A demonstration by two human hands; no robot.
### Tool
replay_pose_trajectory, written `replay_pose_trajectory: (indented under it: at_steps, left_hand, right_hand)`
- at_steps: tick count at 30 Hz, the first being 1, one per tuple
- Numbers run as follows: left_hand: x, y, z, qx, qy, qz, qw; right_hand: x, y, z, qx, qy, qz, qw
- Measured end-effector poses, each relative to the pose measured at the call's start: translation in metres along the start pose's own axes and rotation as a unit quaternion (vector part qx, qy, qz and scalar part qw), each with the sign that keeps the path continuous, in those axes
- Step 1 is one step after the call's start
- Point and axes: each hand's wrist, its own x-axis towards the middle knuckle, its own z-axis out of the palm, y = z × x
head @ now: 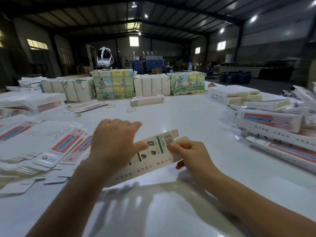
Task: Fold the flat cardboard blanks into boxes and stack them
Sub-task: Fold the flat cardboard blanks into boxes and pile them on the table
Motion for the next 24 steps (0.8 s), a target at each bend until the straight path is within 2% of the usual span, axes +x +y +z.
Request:
replay_pose_trajectory:
  at_steps: [1, 3, 5, 8, 12, 15, 17, 19, 21, 23, 24]
  left_hand:
    - [-0.003, 0.011, 0.008, 0.052, 0.030, 0.040, 0.997]
    - [-0.011, 0.032, 0.024, 0.065, -0.031, 0.071, 0.995]
    - [-0.012, 0.044, 0.040, 0.074, -0.065, 0.053, 0.994]
    - [-0.010, 0.045, 0.047, 0.041, 0.012, 0.053, 0.998]
    - [-0.012, 0.035, 0.041, -0.008, 0.064, 0.073, 0.995]
    - [-0.016, 0.030, 0.034, -0.034, 0.007, 0.043, 0.998]
    - [-0.015, 0.025, 0.036, -0.069, -0.038, 0.025, 0.997]
    - [-0.014, 0.022, 0.036, -0.103, -0.056, 0.010, 0.993]
    - [-0.014, 0.022, 0.036, -0.113, -0.060, -0.007, 0.992]
    - [-0.015, 0.021, 0.039, -0.102, -0.043, -0.025, 0.994]
    - [-0.015, 0.020, 0.040, -0.092, -0.027, -0.030, 0.995]
  right_hand:
    - [0.001, -0.001, 0.000, 0.022, 0.016, 0.019, 0.999]
    - [0.001, -0.001, -0.003, 0.053, 0.031, 0.062, 0.996]
    - [0.000, -0.001, -0.005, 0.052, 0.024, 0.109, 0.992]
    - [0.002, -0.001, -0.010, 0.061, -0.003, 0.147, 0.987]
    - [0.006, -0.003, -0.016, -0.030, -0.059, 0.121, 0.990]
    - [0.007, -0.006, -0.024, -0.111, -0.158, 0.084, 0.978]
    - [0.005, -0.007, -0.027, -0.129, -0.191, 0.065, 0.971]
    - [0.004, -0.006, -0.025, -0.103, -0.149, 0.036, 0.983]
    - [0.005, 0.000, -0.023, -0.068, -0.034, -0.016, 0.997]
    - [0.004, 0.004, -0.021, -0.109, 0.095, -0.105, 0.984]
    - [0.002, 0.005, -0.020, -0.138, 0.132, -0.138, 0.972]
